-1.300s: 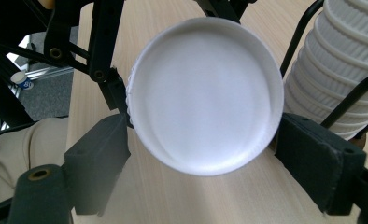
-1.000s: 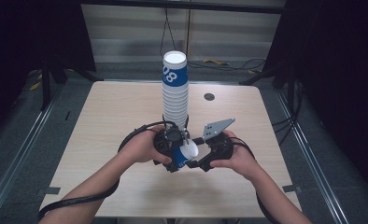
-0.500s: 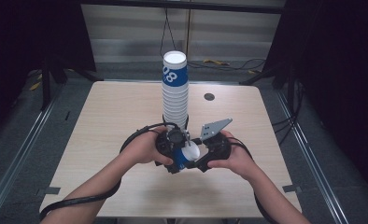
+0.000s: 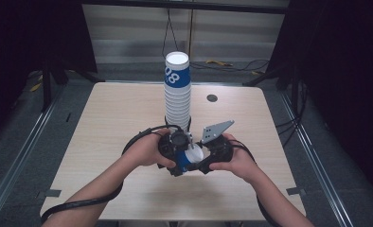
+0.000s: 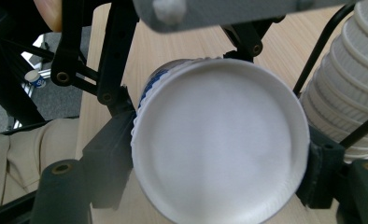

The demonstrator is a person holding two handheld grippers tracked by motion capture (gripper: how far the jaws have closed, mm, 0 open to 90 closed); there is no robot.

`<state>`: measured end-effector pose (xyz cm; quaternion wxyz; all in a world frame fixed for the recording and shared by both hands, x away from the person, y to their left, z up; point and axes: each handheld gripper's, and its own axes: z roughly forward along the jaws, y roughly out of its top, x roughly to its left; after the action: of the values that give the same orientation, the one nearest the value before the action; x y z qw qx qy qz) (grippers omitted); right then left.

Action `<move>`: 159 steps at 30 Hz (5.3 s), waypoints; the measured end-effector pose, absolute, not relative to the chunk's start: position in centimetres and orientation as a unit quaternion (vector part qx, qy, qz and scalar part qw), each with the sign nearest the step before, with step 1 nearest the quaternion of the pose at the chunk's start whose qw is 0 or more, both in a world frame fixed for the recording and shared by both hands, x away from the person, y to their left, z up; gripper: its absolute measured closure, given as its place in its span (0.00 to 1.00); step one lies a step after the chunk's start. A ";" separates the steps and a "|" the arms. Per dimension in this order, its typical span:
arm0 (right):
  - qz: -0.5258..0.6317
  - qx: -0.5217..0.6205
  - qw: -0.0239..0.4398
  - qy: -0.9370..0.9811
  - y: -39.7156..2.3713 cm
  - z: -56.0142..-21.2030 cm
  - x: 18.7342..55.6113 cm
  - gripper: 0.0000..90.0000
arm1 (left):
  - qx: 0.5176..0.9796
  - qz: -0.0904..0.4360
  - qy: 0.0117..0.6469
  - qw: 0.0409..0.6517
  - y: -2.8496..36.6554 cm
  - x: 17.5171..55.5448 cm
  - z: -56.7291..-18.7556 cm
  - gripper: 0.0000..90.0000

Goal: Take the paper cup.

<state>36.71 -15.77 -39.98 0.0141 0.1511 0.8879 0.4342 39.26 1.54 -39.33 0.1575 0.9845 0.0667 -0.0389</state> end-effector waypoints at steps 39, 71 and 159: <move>0.452 0.175 0.017 0.875 -17.6 -40.1 36.6 0.30 | 0.963 -0.036 0.056 0.263 4.5 39.6 -38.9 0.17; 0.475 0.182 0.021 0.861 -18.9 -40.1 36.2 0.30 | 0.931 -0.066 0.103 0.343 7.0 39.9 -40.5 0.17; 0.478 0.182 0.011 0.859 -18.4 -41.2 36.0 0.30 | 0.914 -0.075 0.111 0.383 5.4 39.2 -43.7 0.17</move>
<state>36.05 -18.38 -41.16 0.0107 0.1816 0.8592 0.4781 39.17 5.43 -43.67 0.3832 0.9139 0.1112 -0.0754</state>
